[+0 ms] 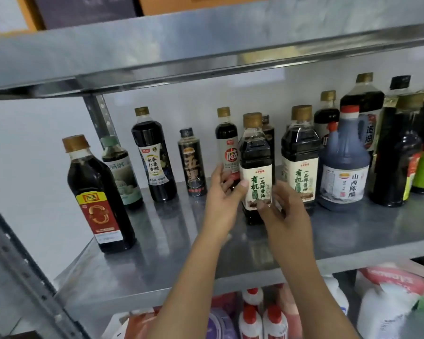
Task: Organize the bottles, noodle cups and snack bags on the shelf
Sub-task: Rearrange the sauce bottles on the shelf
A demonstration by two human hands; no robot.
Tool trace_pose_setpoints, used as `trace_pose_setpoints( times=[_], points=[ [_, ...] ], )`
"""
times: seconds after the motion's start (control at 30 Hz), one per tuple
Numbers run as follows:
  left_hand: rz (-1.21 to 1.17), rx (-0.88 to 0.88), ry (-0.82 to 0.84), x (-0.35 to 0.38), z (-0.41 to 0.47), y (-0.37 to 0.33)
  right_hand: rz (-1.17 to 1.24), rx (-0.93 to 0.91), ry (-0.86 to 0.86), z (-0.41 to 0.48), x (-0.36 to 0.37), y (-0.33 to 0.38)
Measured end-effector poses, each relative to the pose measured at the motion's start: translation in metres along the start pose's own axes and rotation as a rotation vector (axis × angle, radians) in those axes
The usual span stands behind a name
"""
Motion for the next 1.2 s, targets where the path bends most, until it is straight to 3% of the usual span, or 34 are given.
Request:
trace_pose_setpoints(
  times=[0.17,0.33,0.7,0.9,1.2],
  points=[
    [0.064,0.006,0.108,0.021,0.008,0.008,-0.027,0.044,0.169,0.011,-0.001,-0.019],
    [0.038,0.002,0.038,0.017,0.003,0.005,-0.013,0.026,0.230,0.025,0.000,-0.023],
    [0.014,0.033,-0.034,-0.099,-0.018,-0.017,0.320,0.051,0.456,0.000,0.092,0.009],
    [-0.029,0.009,-0.025,-0.139,-0.016,-0.009,0.305,0.062,0.444,-0.014,0.129,0.009],
    [-0.113,-0.006,0.057,-0.139,-0.009,0.004,0.254,0.040,0.391,-0.016,0.128,0.009]
  ],
)
Point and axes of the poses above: each hand's wrist, its own z-axis towards the middle knuckle, its own x-axis out of the palm, y = z × x, the point moved 5 cm from there along z, towards the middle knuckle, and after that the axes turned 7 degrees about -x, right-handed, at the moved point
